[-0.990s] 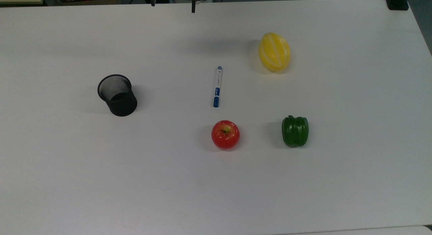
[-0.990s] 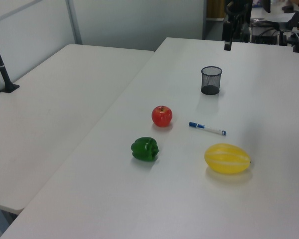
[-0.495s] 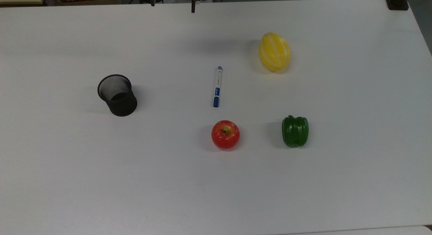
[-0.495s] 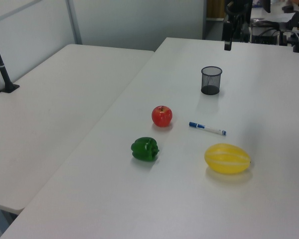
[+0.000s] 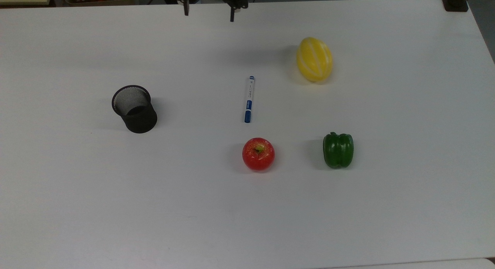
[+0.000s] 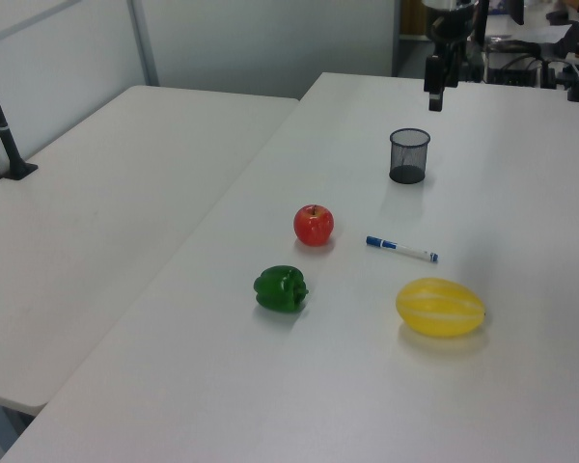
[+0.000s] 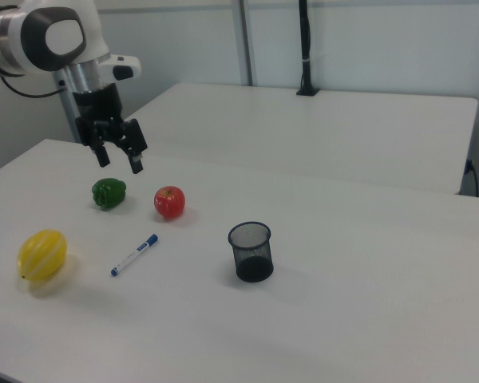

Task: Place marker
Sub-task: 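Move the open gripper from rest toward the white marker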

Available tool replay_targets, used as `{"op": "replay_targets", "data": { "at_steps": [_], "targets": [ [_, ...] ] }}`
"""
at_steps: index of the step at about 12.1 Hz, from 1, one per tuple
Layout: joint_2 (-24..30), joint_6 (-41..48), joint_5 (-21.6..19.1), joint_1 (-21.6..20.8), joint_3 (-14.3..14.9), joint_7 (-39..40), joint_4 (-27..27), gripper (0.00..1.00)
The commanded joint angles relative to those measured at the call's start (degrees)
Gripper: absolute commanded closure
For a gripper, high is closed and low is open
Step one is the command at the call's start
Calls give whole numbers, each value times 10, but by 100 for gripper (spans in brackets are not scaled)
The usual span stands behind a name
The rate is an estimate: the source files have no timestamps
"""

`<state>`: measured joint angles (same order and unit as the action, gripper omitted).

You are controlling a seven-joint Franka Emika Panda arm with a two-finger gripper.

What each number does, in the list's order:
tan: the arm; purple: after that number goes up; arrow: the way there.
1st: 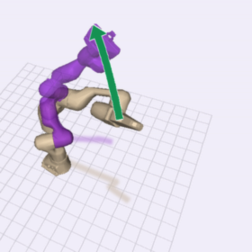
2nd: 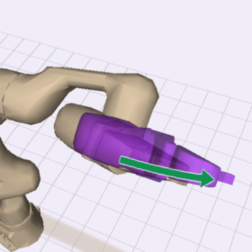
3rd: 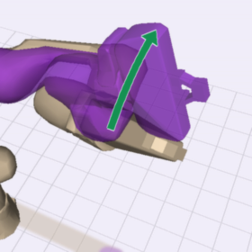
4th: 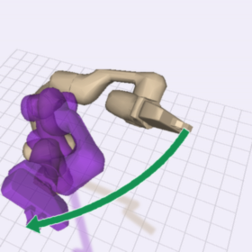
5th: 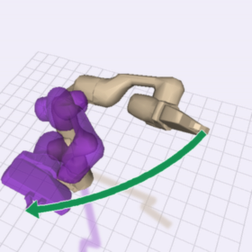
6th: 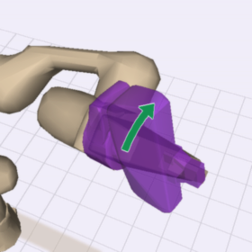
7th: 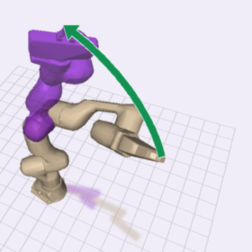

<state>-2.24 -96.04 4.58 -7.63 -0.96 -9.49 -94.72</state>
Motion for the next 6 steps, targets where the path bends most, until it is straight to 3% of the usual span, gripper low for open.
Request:
{"op": "replay_targets", "data": {
  "at_steps": [1, 6],
  "targets": [
    [-17, 5, -27, -40, 2, -5, 10, 0],
    [-27, 5, -31, -54, 2, -10, 13, 0]
  ]
}}
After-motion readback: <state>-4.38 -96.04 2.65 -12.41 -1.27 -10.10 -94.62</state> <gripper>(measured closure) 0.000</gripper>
